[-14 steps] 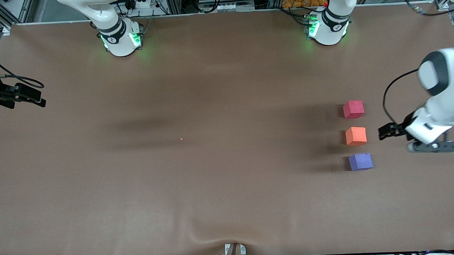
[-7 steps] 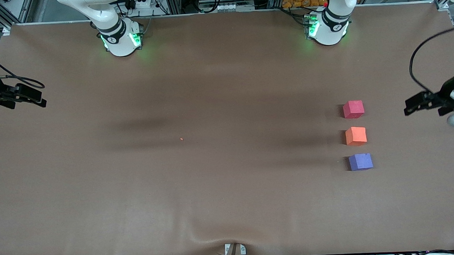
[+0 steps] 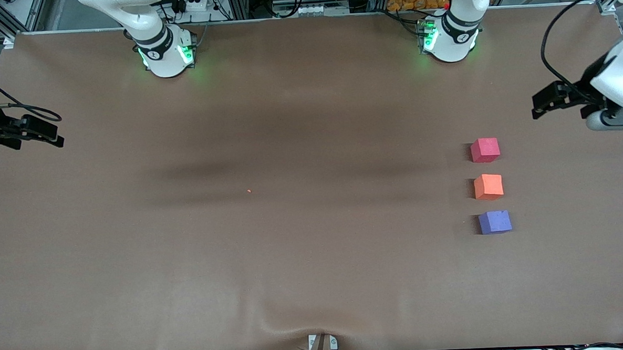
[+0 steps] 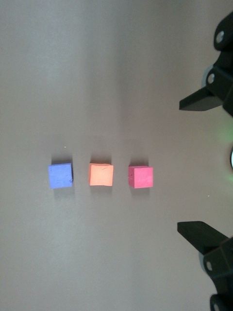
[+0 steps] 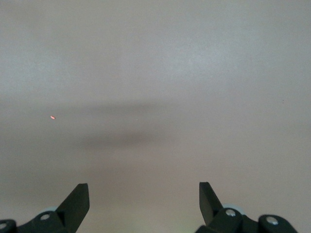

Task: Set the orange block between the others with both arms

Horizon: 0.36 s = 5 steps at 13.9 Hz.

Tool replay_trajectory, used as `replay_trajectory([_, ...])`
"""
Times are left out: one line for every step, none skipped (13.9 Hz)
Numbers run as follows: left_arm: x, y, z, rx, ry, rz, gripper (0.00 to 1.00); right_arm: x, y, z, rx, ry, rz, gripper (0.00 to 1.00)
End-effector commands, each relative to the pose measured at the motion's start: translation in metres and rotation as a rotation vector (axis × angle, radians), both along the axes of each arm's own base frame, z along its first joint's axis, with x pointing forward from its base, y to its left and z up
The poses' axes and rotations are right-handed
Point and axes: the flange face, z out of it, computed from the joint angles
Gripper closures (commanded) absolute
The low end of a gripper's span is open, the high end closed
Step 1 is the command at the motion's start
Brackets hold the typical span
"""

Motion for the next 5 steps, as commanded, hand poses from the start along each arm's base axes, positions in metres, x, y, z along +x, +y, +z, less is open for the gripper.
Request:
replay_trajectory([-0.012,0.011,0.005,0.002,0.001,0.010,0.00,0.000,0.001,0.000,0.000,-0.004,0.010,0.00])
replay_trajectory([-0.011,0.017,0.007,0.006,-0.006,0.018,0.00,0.000,0.001,0.000,0.000,-0.002,0.010,0.00])
replay_trajectory([-0.010,0.023,0.015,0.006,-0.021,0.032,0.00,0.000,0.001,0.000,0.000,-0.002,0.010,0.00])
replay_trajectory([-0.010,0.031,0.018,0.008,-0.015,0.046,0.00,0.000,0.001,0.000,0.000,-0.002,0.010,0.00])
replay_trajectory([-0.010,0.031,0.018,0.010,-0.014,0.046,0.00,0.000,0.001,0.000,0.000,-0.002,0.010,0.00])
